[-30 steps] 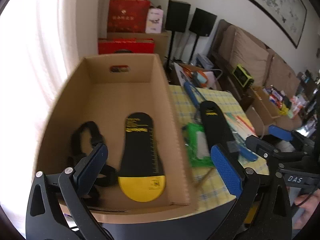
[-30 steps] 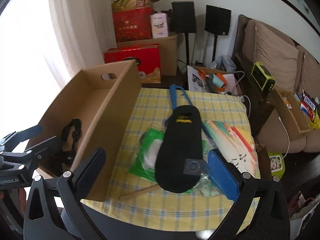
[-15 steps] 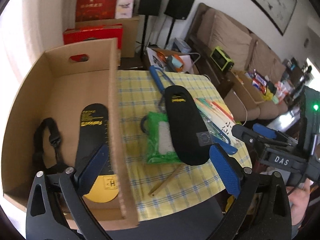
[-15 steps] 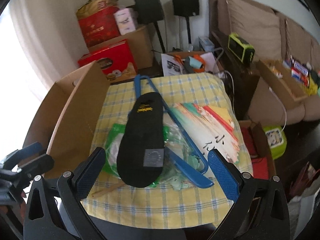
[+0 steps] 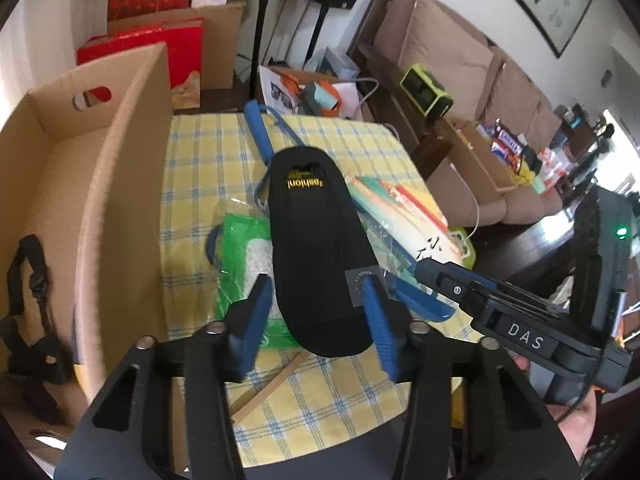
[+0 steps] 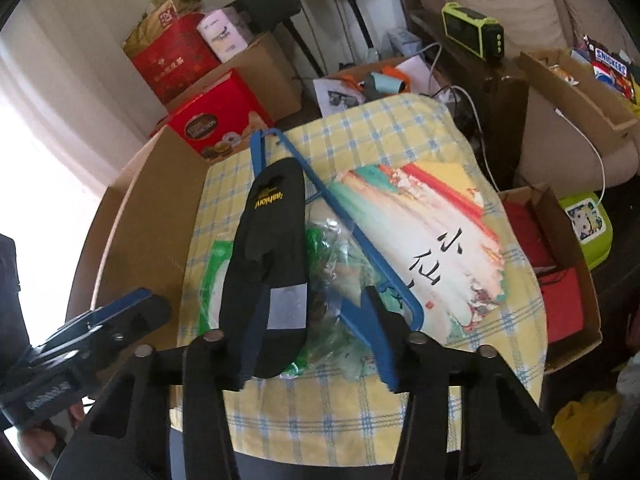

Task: Organize objects
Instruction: 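Move the left gripper back to the second black insole on the table, then close the left gripper on the black insole and lift it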

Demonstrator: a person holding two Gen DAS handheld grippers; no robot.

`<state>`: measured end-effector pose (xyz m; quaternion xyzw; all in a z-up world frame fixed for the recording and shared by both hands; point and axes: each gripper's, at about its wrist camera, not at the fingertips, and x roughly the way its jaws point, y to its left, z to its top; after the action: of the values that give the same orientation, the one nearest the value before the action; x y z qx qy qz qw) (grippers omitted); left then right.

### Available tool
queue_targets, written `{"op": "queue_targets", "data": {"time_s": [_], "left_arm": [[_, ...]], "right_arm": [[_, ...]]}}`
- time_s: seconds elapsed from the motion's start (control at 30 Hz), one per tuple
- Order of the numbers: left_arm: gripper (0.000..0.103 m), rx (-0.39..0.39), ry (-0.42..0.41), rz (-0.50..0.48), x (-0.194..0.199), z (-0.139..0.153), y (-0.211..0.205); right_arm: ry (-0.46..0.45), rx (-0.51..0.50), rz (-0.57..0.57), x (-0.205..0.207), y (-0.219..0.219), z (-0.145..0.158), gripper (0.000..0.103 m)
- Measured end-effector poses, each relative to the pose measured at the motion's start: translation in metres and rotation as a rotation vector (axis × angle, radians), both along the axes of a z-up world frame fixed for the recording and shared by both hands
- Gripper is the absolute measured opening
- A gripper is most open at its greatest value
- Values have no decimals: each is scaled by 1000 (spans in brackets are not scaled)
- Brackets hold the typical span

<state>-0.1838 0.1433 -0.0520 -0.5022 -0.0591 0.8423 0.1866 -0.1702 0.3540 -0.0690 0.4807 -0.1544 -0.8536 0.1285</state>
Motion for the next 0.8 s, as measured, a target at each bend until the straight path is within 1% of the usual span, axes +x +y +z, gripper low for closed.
{"op": "queue_targets", "data": {"time_s": [0.07,0.13,0.33,0.43,0.5,0.57,0.67,0.8], "left_arm": [[36,-12,-7,6,-2,-9,5],[30,-19,-12,21,-4,-18,9],[30,-24,-54,52,-10,-46,14],[30,-10,-79,72,-15,-57,12],[30,-5,-70,85,-16,-60,9],[31,3,-77,90,-18,-62,8],[37,28,-85,100,-19,-64,4],[37,30,-83,129,-21,-65,0]], "right_arm": [[-5,-3,8,-2,-3,-3,39],[-7,-3,19,-3,-6,-7,36],[-20,-10,38,-7,-12,-17,35],[-25,-20,42,-8,-13,-21,33],[-26,-25,46,-10,-14,-23,32],[-33,-32,47,-11,-15,-25,30],[-44,-43,49,-14,-17,-30,25],[-48,-41,49,-14,-18,-33,24]]}}
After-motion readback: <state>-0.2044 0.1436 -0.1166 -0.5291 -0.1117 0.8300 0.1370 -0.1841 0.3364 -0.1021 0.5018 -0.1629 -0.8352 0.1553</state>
